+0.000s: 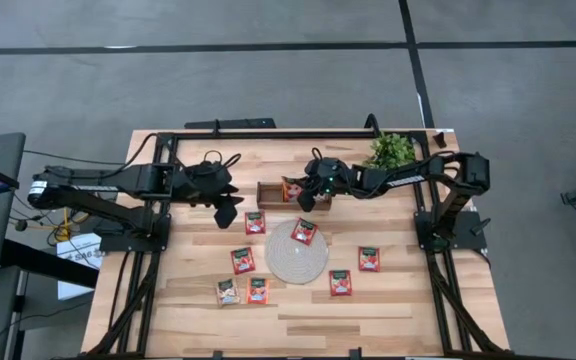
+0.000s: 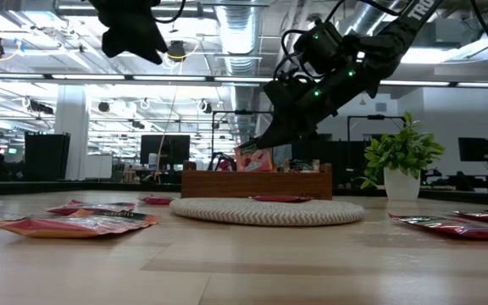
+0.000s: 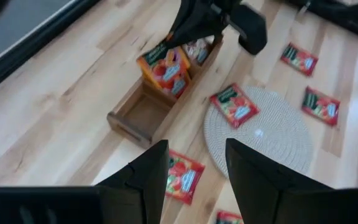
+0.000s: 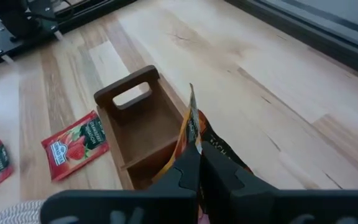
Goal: Pick & Place Tea
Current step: Put the orange tea bag into the middle section of the wooden organizer
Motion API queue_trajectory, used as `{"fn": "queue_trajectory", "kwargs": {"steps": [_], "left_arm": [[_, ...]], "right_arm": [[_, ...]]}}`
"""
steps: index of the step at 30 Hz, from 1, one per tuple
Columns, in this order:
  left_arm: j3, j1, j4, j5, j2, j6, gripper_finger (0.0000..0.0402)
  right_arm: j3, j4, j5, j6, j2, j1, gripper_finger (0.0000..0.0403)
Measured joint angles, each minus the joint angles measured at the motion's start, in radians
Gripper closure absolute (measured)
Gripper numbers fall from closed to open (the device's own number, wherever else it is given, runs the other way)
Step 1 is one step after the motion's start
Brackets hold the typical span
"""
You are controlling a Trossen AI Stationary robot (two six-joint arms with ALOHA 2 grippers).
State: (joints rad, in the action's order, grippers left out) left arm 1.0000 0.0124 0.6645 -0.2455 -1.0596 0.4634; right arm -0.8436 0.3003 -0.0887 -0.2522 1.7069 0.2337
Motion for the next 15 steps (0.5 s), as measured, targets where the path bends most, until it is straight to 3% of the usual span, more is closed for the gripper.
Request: {"fn": "queue_trajectory", "kwargs": {"steps": [11,15], "left_arm": [[0.0,0.0,-0.002,0.0,0.001,-0.01,0.025],[0.0,0.0,-0.002,0.0,0.001,-0.028,0.025]], "right_arm": [[0.0,-0.002,0.01,0.025,0.0,0.0,0.0402],[0.0,-0.009,0.01,0.04,0.0,0.002,0.0385]]}}
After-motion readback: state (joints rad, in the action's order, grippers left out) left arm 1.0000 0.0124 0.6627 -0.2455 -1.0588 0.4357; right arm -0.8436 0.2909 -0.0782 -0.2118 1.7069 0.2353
